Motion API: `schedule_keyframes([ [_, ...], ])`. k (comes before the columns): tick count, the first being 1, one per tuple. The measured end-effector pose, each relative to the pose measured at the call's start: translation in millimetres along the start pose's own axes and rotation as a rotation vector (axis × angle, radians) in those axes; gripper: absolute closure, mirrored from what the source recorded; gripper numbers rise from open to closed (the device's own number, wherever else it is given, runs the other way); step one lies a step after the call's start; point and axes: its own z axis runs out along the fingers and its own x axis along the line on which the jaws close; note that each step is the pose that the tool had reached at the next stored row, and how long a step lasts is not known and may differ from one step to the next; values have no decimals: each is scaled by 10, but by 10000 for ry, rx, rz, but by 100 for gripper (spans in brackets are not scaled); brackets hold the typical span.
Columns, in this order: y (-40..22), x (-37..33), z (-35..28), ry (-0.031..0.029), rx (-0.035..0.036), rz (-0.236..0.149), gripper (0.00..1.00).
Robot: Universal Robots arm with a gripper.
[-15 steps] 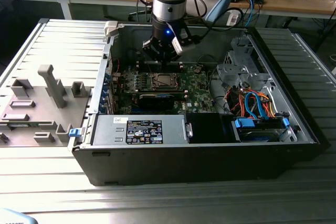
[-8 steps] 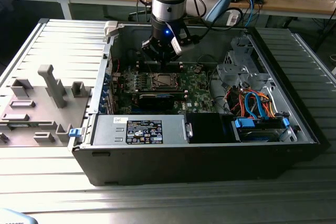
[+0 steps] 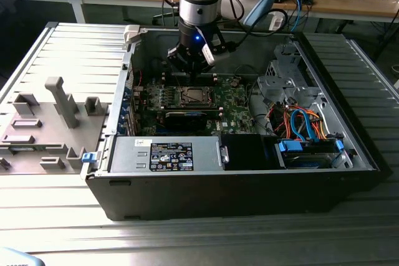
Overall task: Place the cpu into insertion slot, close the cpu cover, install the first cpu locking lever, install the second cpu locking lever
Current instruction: 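Install the first cpu locking lever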
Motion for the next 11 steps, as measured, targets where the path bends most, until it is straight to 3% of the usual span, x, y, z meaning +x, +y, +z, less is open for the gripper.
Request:
schedule_keyframes([
  [11, 0, 22, 0, 0, 0, 0, 89],
])
